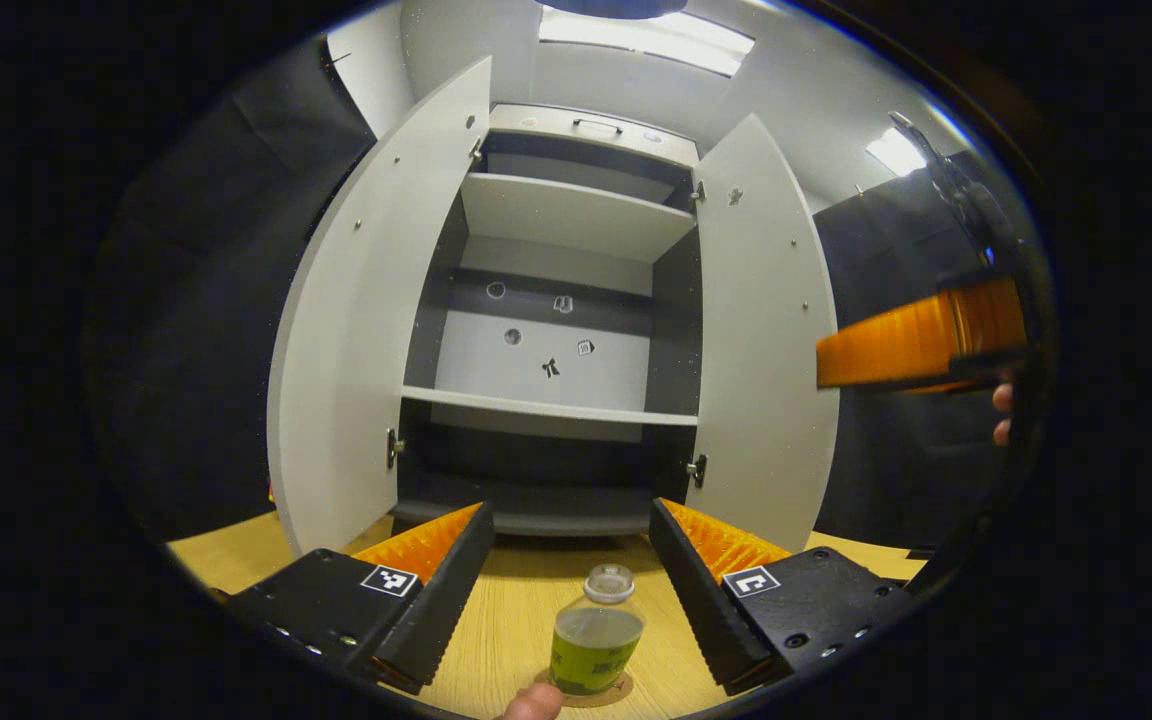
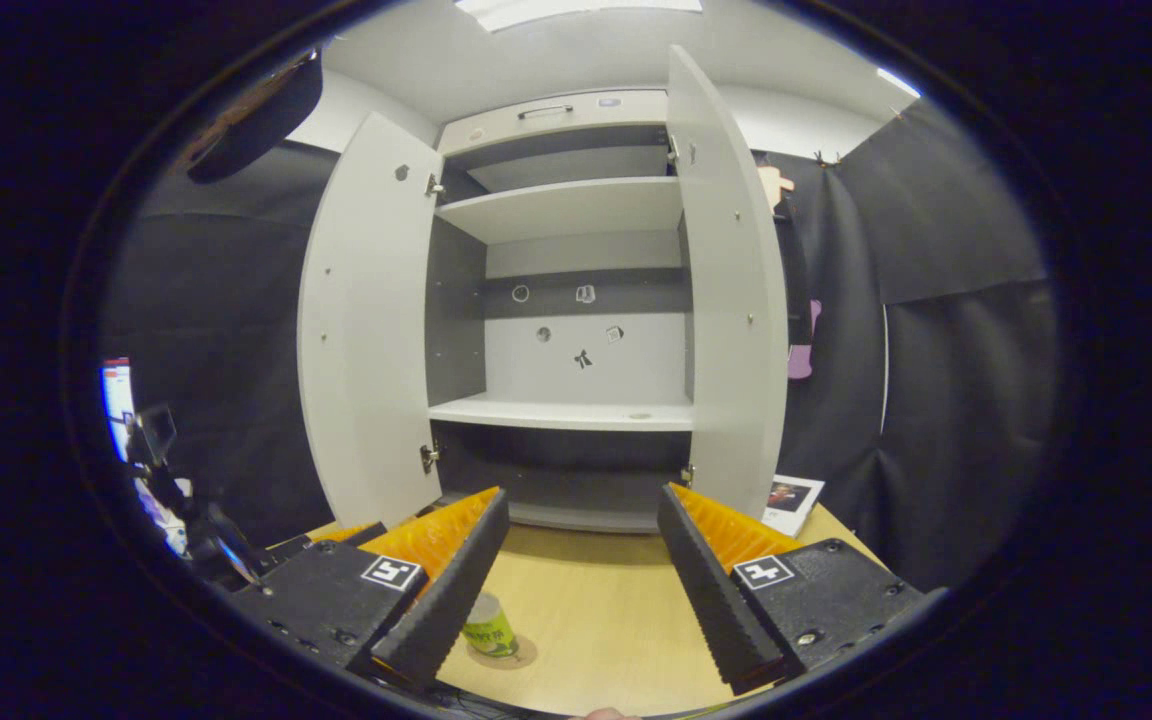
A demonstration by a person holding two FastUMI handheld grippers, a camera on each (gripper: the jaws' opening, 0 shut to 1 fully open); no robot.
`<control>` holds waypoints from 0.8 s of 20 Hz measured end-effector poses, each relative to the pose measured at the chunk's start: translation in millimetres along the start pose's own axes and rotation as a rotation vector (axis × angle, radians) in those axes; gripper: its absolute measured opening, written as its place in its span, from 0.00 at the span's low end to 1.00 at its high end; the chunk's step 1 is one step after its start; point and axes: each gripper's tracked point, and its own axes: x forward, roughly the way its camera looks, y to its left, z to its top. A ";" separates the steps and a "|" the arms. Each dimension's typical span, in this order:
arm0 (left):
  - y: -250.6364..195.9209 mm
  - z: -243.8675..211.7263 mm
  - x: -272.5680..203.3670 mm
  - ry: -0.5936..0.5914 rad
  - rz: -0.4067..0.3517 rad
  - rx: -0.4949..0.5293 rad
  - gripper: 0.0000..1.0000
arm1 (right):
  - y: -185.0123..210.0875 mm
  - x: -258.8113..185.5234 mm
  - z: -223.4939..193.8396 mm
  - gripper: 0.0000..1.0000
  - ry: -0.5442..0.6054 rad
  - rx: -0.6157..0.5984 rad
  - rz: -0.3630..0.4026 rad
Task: Grasp the bottle in the cabinet with the left hand and place it on the coaster, then close the right door with the right hand and the left door with the left hand.
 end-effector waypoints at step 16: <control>31.2 57.8 8.0 0.045 0.091 0.039 0.95 | -114.4 -0.2 77.5 0.98 -0.173 0.077 -0.199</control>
